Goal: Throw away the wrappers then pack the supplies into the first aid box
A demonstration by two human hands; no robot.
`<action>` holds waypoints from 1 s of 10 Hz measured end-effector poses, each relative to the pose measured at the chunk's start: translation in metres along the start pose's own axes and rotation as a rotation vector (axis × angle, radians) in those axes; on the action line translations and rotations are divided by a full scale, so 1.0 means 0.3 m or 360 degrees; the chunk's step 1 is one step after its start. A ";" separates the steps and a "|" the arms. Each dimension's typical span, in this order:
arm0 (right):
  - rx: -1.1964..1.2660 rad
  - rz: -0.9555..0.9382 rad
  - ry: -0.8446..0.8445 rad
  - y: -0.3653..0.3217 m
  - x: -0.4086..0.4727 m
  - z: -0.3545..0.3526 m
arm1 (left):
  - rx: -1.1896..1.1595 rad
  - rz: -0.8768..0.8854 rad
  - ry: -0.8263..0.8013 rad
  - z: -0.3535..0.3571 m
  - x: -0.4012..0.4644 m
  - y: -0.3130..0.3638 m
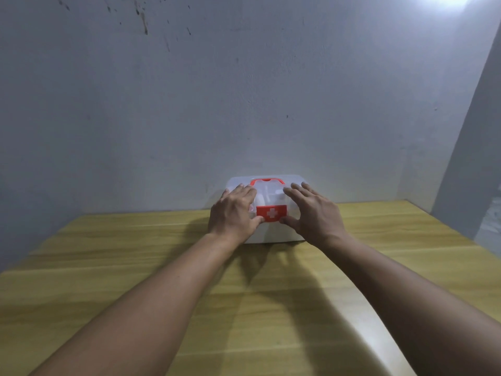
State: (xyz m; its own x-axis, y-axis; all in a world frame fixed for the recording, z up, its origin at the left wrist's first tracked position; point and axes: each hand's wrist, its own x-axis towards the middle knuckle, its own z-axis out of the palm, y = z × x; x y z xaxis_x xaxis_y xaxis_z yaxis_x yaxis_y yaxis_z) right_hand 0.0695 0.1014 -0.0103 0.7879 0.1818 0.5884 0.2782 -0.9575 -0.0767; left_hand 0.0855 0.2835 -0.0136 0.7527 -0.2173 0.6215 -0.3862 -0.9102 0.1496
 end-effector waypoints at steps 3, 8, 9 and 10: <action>0.0038 0.0018 -0.0024 0.014 0.065 0.044 | -0.0003 -0.0041 -0.0023 0.043 0.064 -0.030; 0.0147 0.0048 -0.0221 0.020 0.094 0.061 | 0.0081 -0.0044 -0.0260 0.043 0.099 -0.035; 0.0211 0.0064 -0.0216 0.028 0.010 0.074 | 0.0254 -0.0041 -0.0382 0.022 0.047 -0.041; 0.0281 0.0145 -0.0268 0.036 -0.121 0.073 | 0.0057 -0.0115 -0.0435 0.004 -0.050 -0.036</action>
